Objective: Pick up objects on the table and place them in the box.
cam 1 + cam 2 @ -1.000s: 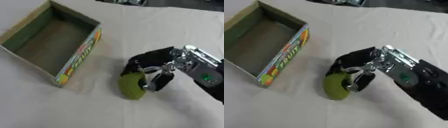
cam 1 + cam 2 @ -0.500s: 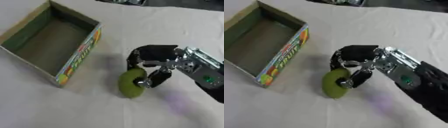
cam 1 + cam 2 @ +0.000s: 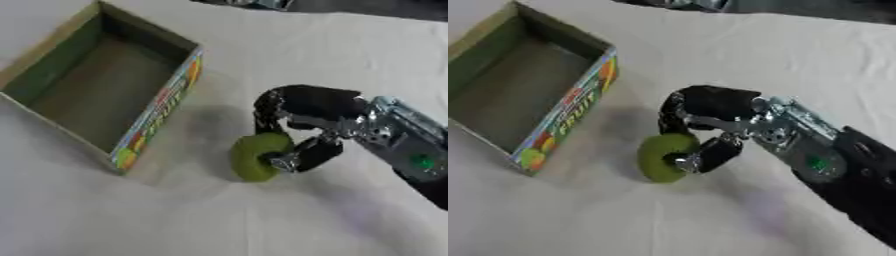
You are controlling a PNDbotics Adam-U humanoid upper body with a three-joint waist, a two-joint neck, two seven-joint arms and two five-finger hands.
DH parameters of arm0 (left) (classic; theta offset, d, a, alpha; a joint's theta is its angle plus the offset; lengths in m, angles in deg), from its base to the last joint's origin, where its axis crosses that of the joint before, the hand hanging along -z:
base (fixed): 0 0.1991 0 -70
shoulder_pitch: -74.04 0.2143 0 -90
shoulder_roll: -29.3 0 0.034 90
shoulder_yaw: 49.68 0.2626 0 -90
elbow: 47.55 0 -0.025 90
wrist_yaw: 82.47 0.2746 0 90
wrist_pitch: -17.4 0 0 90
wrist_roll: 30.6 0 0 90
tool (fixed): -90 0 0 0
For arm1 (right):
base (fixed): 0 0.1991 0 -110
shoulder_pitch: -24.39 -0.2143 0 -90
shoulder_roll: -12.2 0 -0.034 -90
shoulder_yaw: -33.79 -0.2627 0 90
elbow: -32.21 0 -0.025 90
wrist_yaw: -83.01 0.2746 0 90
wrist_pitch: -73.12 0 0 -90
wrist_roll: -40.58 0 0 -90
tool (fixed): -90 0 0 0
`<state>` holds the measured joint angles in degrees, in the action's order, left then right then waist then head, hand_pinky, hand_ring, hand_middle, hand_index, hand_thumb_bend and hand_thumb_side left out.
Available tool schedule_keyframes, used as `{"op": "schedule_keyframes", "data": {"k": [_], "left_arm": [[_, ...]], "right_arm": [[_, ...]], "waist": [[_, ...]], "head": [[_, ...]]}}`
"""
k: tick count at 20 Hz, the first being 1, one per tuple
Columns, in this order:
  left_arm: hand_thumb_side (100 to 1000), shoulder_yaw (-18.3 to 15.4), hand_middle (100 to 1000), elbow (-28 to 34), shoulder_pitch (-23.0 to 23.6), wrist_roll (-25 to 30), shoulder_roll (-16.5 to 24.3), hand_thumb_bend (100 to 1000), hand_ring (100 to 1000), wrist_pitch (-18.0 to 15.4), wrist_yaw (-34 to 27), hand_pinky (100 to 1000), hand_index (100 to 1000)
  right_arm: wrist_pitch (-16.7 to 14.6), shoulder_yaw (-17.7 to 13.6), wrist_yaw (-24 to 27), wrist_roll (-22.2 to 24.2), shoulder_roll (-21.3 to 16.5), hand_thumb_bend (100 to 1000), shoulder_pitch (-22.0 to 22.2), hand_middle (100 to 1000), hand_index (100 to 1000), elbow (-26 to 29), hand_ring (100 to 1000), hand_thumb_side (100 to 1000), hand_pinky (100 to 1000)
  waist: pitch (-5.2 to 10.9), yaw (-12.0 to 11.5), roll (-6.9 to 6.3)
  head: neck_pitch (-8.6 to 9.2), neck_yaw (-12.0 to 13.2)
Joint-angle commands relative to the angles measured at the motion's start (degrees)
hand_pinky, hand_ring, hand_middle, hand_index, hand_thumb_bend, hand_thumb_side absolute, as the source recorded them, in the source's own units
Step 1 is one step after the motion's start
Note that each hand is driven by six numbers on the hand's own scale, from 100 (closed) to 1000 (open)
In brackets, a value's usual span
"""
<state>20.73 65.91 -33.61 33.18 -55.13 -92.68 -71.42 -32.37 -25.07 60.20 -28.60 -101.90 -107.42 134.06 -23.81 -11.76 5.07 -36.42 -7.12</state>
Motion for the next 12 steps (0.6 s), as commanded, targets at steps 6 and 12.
{"op": "schedule_keyframes", "data": {"k": [6, 12], "left_arm": [[566, -0.78, 573, 1.14, 0.04, -0.09, 1.25, 100, 602, -0.01, -0.17, 547, 719], [566, -0.86, 570, 1.14, 0.23, -0.28, 1.23, 100, 602, 0.0, -0.24, 547, 719]], "right_arm": [[2.17, -4.16, 0.55, 1.53, -2.8, 100, -2.09, 567, 687, 6.51, 614, 262, 768], [3.89, -4.45, -0.8, 2.48, -2.55, 100, -2.91, 628, 747, 7.42, 635, 291, 750]], "waist": [[1.55, 0.19, -0.59], [1.61, 0.16, -0.64]], "head": [[0.72, -0.01], [1.01, -0.09]]}}
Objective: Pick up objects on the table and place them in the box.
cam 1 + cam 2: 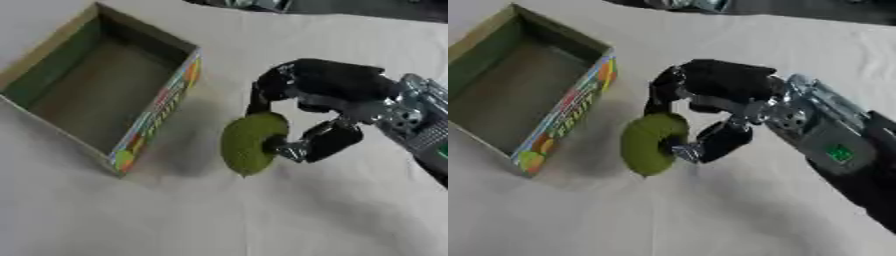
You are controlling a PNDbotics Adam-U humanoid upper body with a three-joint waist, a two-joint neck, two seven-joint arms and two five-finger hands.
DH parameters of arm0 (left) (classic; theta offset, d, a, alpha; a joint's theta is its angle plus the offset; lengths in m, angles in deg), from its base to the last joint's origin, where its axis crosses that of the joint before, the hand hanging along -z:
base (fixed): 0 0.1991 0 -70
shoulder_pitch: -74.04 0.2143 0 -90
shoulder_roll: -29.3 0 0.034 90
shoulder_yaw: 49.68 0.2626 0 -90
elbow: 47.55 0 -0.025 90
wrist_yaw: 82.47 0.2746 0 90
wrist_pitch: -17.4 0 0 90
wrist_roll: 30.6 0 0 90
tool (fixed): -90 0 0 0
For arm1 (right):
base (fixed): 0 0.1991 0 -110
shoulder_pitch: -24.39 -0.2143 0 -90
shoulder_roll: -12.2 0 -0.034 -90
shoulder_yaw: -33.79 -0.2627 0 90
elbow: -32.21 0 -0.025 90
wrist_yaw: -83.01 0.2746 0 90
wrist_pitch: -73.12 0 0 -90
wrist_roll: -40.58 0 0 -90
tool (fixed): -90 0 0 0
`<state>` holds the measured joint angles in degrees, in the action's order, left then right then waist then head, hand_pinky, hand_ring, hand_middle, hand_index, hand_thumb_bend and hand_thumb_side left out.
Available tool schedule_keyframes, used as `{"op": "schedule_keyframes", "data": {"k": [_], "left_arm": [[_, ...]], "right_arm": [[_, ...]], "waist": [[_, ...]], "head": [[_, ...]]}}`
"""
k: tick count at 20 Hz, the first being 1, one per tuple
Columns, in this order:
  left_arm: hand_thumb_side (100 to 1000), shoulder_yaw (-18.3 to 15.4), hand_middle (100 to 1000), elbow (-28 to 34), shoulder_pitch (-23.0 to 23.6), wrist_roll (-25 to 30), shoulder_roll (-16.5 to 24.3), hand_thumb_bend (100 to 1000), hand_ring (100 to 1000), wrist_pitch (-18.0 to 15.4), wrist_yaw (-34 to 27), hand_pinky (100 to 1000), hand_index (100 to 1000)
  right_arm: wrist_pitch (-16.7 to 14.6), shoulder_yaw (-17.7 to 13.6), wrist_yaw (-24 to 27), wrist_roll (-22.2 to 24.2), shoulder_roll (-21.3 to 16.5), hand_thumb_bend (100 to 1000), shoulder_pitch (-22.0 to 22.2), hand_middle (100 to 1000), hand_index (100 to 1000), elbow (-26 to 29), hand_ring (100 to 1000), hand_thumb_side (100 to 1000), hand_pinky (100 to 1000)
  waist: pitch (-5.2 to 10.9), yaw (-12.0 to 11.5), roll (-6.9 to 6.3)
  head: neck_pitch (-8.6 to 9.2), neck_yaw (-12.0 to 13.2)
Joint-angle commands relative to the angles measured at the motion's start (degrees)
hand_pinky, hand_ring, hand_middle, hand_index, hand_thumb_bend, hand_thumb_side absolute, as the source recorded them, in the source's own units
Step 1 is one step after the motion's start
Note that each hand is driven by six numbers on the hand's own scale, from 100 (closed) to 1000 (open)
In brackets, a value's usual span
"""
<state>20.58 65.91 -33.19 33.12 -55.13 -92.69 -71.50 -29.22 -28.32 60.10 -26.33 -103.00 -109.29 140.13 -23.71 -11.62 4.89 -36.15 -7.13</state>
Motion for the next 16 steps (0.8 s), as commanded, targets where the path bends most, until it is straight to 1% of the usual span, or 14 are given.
{"op": "schedule_keyframes", "data": {"k": [1, 7, 8, 12, 16], "left_arm": [[566, -0.73, 569, 1.14, -0.17, -0.25, 1.23, 100, 601, 0.03, -0.18, 547, 718], [566, -0.83, 567, 1.14, 0.04, -0.47, 1.19, 100, 601, 0.1, -0.13, 546, 718], [566, -0.85, 566, 1.14, 0.08, -0.5, 1.2, 100, 600, 0.1, -0.11, 545, 718], [566, -0.89, 566, 1.14, 0.19, -0.8, 1.31, 100, 599, 0.06, -0.09, 545, 717], [566, -0.86, 565, 1.14, 0.3, -1.09, 1.45, 100, 598, -0.06, -0.08, 545, 717]], "right_arm": [[1.07, -1.22, -0.93, 0.26, -1.38, 100, -1.1, 631, 750, 1.37, 640, 291, 752], [1.44, -1.81, -2.09, -1.31, -0.85, 100, -2.24, 629, 744, 2.5, 639, 279, 746], [1.36, -2.04, -2.57, -1.9, -0.77, 100, -2.58, 630, 738, 2.81, 637, 280, 734], [0.88, -2.86, -6.76, -5.08, 0.56, 100, -5.22, 634, 730, 3.4, 630, 278, 715], [0.53, -3.3, -11.39, -8.21, 3.31, 100, -8.57, 632, 719, 2.56, 623, 267, 692]], "waist": [[1.52, 0.01, -0.46], [1.59, -0.06, -0.5], [1.61, -0.07, -0.51], [1.7, -0.19, -0.51], [1.76, -0.34, -0.62]], "head": [[0.78, -0.09], [1.11, -0.03], [1.13, -0.05], [1.16, -0.26], [1.03, -0.63]]}}
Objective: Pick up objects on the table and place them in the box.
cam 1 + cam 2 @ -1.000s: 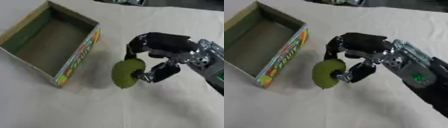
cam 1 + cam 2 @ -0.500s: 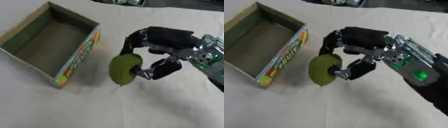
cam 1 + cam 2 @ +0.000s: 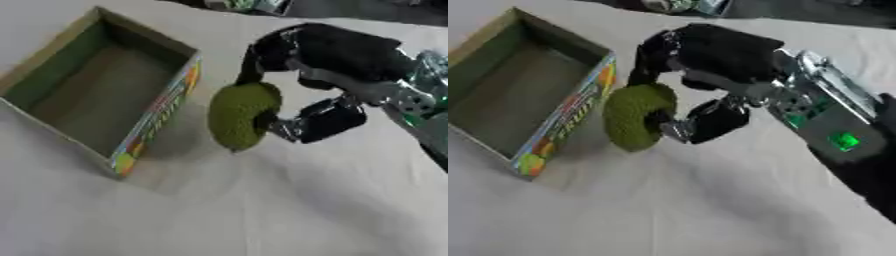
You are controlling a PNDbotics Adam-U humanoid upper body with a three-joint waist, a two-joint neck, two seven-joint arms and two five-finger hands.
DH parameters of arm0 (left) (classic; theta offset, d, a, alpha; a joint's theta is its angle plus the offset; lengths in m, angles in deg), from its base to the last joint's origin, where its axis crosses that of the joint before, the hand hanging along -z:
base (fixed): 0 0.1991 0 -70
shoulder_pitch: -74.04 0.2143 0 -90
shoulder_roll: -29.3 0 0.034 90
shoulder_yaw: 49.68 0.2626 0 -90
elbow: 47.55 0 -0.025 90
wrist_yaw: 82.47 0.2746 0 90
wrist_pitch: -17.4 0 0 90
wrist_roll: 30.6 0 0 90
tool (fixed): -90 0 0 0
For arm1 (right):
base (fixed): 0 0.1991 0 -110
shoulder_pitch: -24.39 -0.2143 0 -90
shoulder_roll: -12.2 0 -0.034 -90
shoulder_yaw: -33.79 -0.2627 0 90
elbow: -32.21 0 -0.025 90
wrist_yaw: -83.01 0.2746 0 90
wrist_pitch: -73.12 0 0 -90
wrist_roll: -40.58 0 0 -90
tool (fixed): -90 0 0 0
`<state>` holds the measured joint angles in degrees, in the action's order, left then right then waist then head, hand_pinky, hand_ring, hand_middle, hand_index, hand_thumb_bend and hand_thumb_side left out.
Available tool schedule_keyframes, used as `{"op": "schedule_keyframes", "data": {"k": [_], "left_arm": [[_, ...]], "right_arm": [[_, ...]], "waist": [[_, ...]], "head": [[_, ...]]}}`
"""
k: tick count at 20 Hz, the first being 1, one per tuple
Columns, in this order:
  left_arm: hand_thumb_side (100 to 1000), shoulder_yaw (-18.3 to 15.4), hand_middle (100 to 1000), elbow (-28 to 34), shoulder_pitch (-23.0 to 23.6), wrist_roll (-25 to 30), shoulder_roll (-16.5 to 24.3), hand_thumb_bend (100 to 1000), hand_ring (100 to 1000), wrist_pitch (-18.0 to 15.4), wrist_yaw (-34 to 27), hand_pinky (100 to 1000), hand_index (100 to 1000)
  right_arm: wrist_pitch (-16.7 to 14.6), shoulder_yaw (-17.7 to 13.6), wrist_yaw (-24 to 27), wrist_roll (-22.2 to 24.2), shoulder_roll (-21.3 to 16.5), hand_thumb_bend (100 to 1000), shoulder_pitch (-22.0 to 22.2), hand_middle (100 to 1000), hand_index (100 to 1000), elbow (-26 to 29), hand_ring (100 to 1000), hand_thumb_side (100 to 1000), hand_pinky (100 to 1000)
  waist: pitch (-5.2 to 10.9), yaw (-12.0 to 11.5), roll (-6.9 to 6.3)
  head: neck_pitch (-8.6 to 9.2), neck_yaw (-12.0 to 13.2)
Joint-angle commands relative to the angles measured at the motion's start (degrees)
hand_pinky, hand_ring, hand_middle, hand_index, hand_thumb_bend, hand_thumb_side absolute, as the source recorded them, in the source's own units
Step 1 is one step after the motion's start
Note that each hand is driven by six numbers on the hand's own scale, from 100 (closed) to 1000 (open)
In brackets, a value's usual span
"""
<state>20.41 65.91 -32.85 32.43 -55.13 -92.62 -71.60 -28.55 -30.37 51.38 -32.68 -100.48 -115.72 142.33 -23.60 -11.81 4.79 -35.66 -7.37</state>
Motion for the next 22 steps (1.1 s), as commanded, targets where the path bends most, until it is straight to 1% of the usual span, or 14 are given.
{"op": "schedule_keyframes", "data": {"k": [1, 4, 7, 10, 11, 13, 14, 15, 16, 19, 22], "left_arm": [[566, -0.67, 565, 1.14, -0.05, -0.49, 1.5, 100, 598, -0.17, 0.0, 545, 716], [566, -0.62, 564, 1.14, -0.03, -0.9, 1.63, 100, 598, -0.26, 0.1, 546, 716], [567, -0.52, 563, 1.14, -0.02, -1.63, 1.79, 100, 597, -0.64, -0.12, 547, 715], [567, -0.45, 562, 1.14, -0.08, -2.45, 1.97, 100, 596, -0.94, -0.34, 548, 714], [567, -0.4, 561, 1.14, -0.16, -2.65, 2.03, 100, 595, -1.01, -0.41, 548, 713], [567, -0.19, 560, 1.14, -0.56, -2.99, 2.21, 100, 595, -1.24, -0.58, 549, 711], [577, -0.03, 560, 1.14, -0.87, -3.09, 2.32, 100, 595, -1.4, -0.68, 550, 711], [568, 0.15, 559, 1.14, -1.19, -3.13, 2.41, 100, 595, -1.55, -0.79, 550, 711], [568, 0.35, 559, 1.14, -1.57, -3.13, 2.49, 100, 595, -1.7, -0.92, 551, 710], [568, 0.89, 559, 1.14, -2.66, -2.93, 2.56, 100, 594, -2.07, -1.36, 551, 709], [568, 1.14, 558, 1.14, -3.33, -2.67, 2.5, 100, 594, -2.3, -1.7, 551, 709]], "right_arm": [[-0.11, -1.34, -3.75, -2.57, 2.01, 100, -3.49, 632, 717, -0.24, 621, 262, 686], [-0.17, -1.67, -6.99, -4.96, 6.18, 100, -7.45, 631, 708, -2.7, 615, 271, 665], [-0.37, -2.15, -11.74, -7.31, 10.75, 100, -10.83, 631, 704, -6.2, 612, 281, 654], [-1.05, -2.1, -16.49, -10.17, 14.04, 100, -12.91, 628, 699, -10.37, 609, 290, 646], [-1.2, -2.08, -17.68, -11.09, 14.97, 100, -13.37, 627, 699, -11.86, 610, 278, 648], [-1.11, -2.28, -19.82, -12.65, 17.18, 100, -14.34, 626, 701, -15.79, 611, 255, 653], [-1.0, -2.5, -21.03, -13.53, 18.37, 100, -14.81, 625, 703, -18.08, 612, 174, 657], [-0.89, -2.73, -22.33, -14.55, 19.54, 100, -15.24, 624, 703, -20.42, 612, 239, 658], [-0.79, -3.06, -23.82, -15.77, 20.82, 100, -15.66, 622, 702, -22.92, 613, 226, 661], [-0.89, -3.98, -29.01, -19.74, 24.07, 100, -16.66, 622, 702, -29.41, 614, 231, 661], [-1.37, -4.72, -33.27, -22.78, 26.72, 100, -17.1, 620, 703, -35.43, 614, 238, 666]], "waist": [[1.67, -0.25, -0.57], [1.78, -0.73, -0.78], [1.82, -1.53, -1.0], [1.89, -2.35, -1.02], [1.9, -2.67, -1.0], [1.83, -3.43, -0.89], [1.76, -3.83, -0.81], [1.69, -4.18, -0.72], [1.59, -4.56, -0.63], [1.24, -5.59, -0.38], [0.84, -6.55, -0.12]], "head": [[0.48, -0.58], [0.37, -1.23], [0.36, -2.11], [0.44, -2.84], [0.47, -3.11], [0.6, -3.75], [0.67, -4.12], [0.7, -4.51], [0.74, -4.98], [0.81, -6.2], [0.97, -7.05]]}}
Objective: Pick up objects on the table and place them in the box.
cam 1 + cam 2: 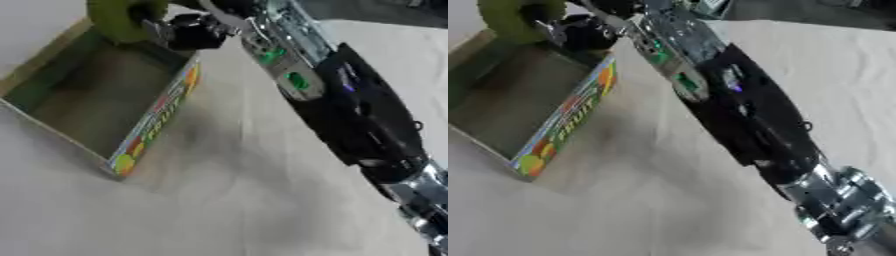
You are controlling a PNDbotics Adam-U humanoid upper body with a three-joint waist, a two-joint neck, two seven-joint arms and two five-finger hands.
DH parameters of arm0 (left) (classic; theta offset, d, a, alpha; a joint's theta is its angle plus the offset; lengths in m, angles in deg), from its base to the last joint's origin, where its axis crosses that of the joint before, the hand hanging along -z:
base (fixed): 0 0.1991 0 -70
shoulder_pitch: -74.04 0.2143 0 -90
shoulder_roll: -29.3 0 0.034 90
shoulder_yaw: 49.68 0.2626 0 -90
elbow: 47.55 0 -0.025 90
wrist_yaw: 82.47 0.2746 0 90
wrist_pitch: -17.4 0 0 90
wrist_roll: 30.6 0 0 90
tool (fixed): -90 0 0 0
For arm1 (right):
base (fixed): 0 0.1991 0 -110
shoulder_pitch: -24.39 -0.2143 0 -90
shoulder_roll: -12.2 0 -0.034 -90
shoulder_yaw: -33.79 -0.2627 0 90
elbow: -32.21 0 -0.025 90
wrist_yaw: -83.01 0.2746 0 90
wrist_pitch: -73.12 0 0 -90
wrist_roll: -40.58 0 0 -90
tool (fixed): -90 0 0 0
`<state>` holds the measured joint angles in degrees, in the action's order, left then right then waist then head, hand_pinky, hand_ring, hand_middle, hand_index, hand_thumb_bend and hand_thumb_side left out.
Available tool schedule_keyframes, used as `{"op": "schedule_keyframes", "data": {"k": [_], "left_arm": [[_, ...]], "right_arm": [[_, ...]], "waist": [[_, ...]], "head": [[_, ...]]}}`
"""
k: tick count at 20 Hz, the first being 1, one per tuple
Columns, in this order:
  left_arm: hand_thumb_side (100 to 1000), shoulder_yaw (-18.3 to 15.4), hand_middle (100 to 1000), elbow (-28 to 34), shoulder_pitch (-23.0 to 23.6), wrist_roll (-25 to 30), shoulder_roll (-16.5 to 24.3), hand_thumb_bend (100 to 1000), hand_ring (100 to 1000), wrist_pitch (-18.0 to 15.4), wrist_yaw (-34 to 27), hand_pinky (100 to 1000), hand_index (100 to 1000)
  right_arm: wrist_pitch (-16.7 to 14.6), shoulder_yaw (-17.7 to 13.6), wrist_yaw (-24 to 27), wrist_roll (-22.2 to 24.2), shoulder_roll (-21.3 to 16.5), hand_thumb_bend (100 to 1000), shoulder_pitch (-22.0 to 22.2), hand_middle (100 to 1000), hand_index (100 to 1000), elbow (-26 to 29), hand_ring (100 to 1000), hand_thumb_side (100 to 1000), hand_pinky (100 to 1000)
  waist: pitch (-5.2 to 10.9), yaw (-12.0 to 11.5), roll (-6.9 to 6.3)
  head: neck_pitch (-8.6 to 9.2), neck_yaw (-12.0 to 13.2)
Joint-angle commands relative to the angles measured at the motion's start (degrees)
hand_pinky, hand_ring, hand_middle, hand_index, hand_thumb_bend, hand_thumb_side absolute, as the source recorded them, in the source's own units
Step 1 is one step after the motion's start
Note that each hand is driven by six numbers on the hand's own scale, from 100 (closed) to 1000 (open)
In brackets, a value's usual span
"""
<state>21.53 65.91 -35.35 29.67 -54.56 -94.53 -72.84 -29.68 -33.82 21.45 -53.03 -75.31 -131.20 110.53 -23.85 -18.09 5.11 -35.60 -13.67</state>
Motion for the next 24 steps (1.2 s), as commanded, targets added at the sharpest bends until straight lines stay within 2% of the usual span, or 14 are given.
{"op": "schedule_keyframes", "data": {"k": [1, 3, 4, 5, 9, 15, 18, 20, 24], "left_arm": [[568, 0.06, 558, 1.13, -0.95, 0.18, 1.91, 100, 594, -0.45, -0.53, 551, 709], [568, 0.08, 558, 1.13, -1.04, 0.3, 1.89, 100, 594, -0.54, -0.63, 551, 709], [576, 0.07, 558, 1.13, -1.06, 0.34, 1.89, 100, 594, -0.56, -0.66, 550, 709], [568, 0.08, 558, 1.13, -1.13, 0.38, 1.87, 100, 594, -0.58, -0.69, 550, 708], [567, 0.28, 558, 1.13, -1.53, 0.75, 1.67, 100, 593, -0.63, -0.94, 550, 708], [567, 0.15, 558, 1.13, -0.98, 0.93, 1.93, 100, 593, -0.65, -0.81, 549, 708], [567, 0.16, 558, 1.13, -0.89, 1.05, 1.9, 100, 593, -0.65, -0.79, 549, 708], [567, 0.19, 558, 1.13, -0.83, 1.16, 1.87, 100, 593, -0.63, -0.78, 548, 708], [567, 0.14, 559, 1.13, -0.69, 1.3, 1.84, 100, 593, -0.54, -0.76, 548, 708]], "right_arm": [[-0.59, -1.37, -4.43, -3.13, 2.24, 100, -1.64, 621, 703, -5.43, 615, 241, 667], [-1.25, -1.6, -6.29, -4.53, 3.03, 100, -1.77, 621, 703, -7.93, 615, 241, 667], [-1.49, -1.7, -6.92, -5.12, 3.24, 100, -1.8, 621, 704, -8.67, 615, 201, 668], [-2.03, -1.53, -7.32, -5.25, 3.74, 100, -1.56, 630, 716, -9.56, 622, 235, 684], [-4.26, -1.9, -9.06, -4.76, 6.93, 100, -0.33, 634, 723, -14.35, 629, 234, 702], [-6.84, -1.84, -12.26, -4.67, 7.52, 100, 0.11, 656, 739, -16.54, 656, 274, 709], [-7.5, -1.91, -13.88, -3.48, 7.5, 100, 0.0, 688, 759, -16.59, 680, 295, 717], [-7.91, -1.77, -14.82, -1.5, 7.42, 100, 0.08, 768, 829, -16.81, 763, 362, 755], [-7.62, -1.97, -15.32, 2.61, 7.2, 100, 0.02, 795, 878, -16.05, 808, 435, 785]], "waist": [[0.96, -0.57, -0.36], [0.85, -0.82, -0.3], [0.84, -0.86, -0.29], [0.74, -1.03, -0.24], [0.49, -1.67, -0.23], [0.51, -1.5, -0.18], [0.5, -1.46, -0.24], [0.51, -1.4, -0.29], [0.56, -1.24, -0.36]], "head": [[1.01, -0.99], [1.08, -1.19], [1.09, -1.22], [1.19, -1.36], [1.67, -1.93], [1.79, -1.81], [1.69, -1.77], [1.69, -1.75], [1.75, -1.65]]}}
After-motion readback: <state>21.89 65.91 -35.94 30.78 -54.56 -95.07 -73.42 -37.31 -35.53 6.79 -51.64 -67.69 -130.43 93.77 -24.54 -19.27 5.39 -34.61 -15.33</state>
